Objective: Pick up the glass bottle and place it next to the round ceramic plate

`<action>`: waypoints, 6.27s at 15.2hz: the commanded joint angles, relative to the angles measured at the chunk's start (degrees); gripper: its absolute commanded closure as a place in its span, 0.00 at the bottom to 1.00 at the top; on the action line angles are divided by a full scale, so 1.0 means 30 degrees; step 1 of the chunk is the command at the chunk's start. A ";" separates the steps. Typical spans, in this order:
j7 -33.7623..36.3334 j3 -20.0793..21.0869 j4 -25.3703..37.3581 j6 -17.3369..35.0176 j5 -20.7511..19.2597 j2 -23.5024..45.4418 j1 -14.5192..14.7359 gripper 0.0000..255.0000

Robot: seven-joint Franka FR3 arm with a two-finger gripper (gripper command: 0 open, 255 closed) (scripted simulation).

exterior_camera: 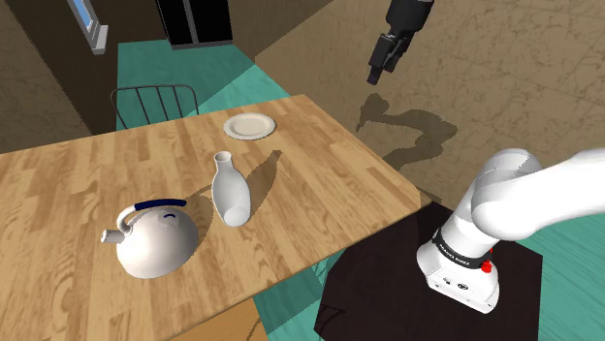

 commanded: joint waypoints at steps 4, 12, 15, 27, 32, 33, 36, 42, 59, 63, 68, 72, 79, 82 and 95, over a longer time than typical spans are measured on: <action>0.1098 0.0972 -0.0040 0.1065 0.0475 0.1154 0.0248 0.00; 0.3995 0.3505 0.0895 0.3730 0.1188 0.5055 0.0713 0.00; 0.5116 0.4424 0.1639 0.4594 0.1164 0.6781 0.0808 0.00; 1.0123 0.7491 0.6803 0.6638 -0.1147 1.4916 0.1403 0.00; 1.2188 0.8004 1.0119 0.6531 -0.2922 1.8807 0.2364 0.00; 1.2535 0.8030 1.0847 0.6436 -0.3260 1.9573 0.2620 0.00; 1.2631 0.7939 1.0401 0.7106 -0.3404 1.9819 0.2648 0.00; 1.2806 0.7838 0.9800 0.8100 -0.3676 2.0260 0.2662 0.00; 1.2807 0.7837 0.9802 0.8099 -0.3677 2.0262 0.2662 1.00; 1.2615 0.7904 1.0469 0.7186 -0.3469 1.9977 0.2643 1.00; 1.2408 0.7968 1.1416 0.6011 -0.3265 1.9712 0.2643 1.00; 1.2266 0.8010 1.2269 0.5044 -0.3148 1.9576 0.2664 1.00; 1.0927 0.7599 1.3277 0.4311 -0.2964 1.9713 0.1938 1.00; 0.9722 0.7170 1.3792 0.4267 -0.2895 2.0076 0.1224 1.00; 0.4930 0.5546 1.9194 0.2842 -0.3014 2.3744 -0.1328 1.00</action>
